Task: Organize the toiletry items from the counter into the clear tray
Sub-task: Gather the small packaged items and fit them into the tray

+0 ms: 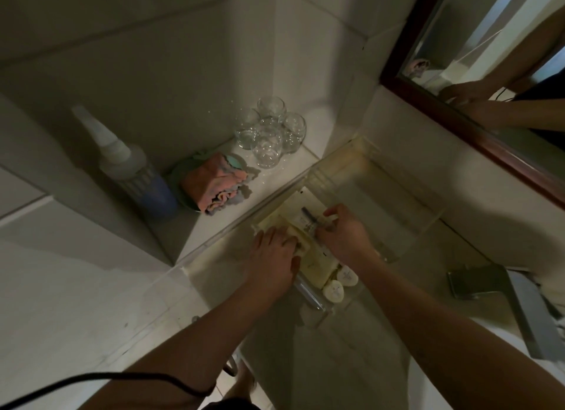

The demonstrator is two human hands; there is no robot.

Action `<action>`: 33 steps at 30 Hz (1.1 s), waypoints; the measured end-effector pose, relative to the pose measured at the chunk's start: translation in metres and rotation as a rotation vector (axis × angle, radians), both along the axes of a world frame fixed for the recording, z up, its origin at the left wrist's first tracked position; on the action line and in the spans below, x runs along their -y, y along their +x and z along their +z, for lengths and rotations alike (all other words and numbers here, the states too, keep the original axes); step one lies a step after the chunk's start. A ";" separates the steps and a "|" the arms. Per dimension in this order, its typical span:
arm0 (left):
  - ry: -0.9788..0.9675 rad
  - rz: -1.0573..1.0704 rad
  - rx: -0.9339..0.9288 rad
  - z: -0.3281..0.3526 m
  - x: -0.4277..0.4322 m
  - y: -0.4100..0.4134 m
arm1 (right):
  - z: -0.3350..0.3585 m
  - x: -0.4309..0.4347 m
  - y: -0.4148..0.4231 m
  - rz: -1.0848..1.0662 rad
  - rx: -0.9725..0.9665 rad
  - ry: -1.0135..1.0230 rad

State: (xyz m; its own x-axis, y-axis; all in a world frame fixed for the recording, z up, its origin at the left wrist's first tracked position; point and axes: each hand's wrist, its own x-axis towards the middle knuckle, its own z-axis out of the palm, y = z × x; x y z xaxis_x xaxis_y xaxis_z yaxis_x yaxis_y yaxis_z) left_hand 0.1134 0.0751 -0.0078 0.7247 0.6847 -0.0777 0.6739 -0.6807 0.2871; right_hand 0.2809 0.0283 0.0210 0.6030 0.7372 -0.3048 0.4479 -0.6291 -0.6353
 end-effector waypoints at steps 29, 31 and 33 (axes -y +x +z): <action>-0.059 -0.151 0.176 0.030 0.006 0.016 | 0.022 0.068 -0.004 -0.168 0.237 0.025; -0.056 -0.210 0.196 0.035 0.019 0.026 | 0.024 0.098 -0.011 -0.251 0.218 0.038; -0.055 -0.270 0.213 0.039 0.039 0.036 | 0.024 0.132 -0.016 -0.318 0.208 0.046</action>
State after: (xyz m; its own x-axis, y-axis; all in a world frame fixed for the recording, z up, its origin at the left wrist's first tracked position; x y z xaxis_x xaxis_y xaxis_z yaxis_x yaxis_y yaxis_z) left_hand 0.1496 0.0359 0.0311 0.8830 0.4651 0.0630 0.3928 -0.8057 0.4434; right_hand 0.2650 -0.1035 0.0453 0.8491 0.5137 -0.1231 0.3574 -0.7303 -0.5822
